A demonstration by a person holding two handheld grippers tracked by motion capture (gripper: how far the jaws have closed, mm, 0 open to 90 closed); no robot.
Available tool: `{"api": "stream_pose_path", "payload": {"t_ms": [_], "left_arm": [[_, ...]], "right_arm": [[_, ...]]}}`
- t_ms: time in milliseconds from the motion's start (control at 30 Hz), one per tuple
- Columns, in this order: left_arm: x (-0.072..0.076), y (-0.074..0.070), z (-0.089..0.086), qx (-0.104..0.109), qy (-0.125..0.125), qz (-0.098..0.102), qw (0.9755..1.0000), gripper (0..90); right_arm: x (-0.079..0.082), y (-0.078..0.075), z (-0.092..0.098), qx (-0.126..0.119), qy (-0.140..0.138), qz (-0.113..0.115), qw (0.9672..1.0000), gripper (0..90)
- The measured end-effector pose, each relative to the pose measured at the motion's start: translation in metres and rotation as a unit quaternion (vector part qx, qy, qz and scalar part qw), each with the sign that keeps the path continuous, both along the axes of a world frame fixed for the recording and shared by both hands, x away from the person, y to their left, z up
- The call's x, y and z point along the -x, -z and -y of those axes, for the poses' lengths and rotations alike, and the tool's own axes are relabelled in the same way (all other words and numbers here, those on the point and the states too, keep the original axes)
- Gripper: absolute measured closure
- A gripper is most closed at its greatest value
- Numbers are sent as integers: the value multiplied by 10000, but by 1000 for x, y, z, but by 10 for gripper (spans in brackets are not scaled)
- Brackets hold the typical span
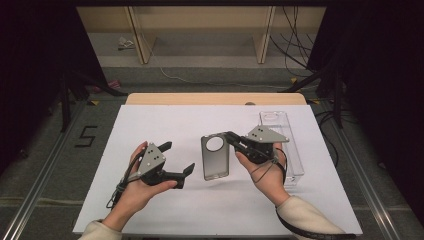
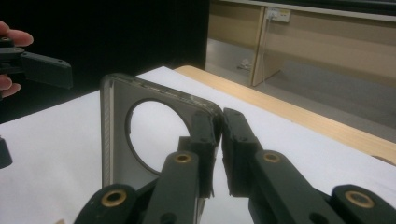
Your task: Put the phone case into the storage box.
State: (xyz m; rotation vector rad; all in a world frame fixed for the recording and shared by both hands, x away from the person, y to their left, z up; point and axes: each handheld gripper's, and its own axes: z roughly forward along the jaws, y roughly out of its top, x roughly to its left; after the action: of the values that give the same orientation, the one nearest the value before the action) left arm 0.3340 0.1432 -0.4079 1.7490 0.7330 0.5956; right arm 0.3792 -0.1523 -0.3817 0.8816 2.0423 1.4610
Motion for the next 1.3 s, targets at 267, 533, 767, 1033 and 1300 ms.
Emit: {"api": "stream_pose_path", "payload": {"t_ms": [267,533,767,1033,1300], "left_arm": [[1,3,-10,-1,-49,1,10000,32],[-1,5,-12,-19,-50,39,10000,32],[-1,7,-14,-47,-80,47,9999,32],[-2,7,-14,-60,-95,56,9999,31],[-2,7,-15,-68,-106,67,9999,31]], "right_arm": [[-2,-2,3,-24,39,-2,10000,843],[-3,-6,7,-65,98,18,9999,843],[-4,-7,9,-95,140,15,9999,843],[-5,-9,11,-117,170,19,9998,843],[-5,-10,13,-126,200,11,9997,843]]}}
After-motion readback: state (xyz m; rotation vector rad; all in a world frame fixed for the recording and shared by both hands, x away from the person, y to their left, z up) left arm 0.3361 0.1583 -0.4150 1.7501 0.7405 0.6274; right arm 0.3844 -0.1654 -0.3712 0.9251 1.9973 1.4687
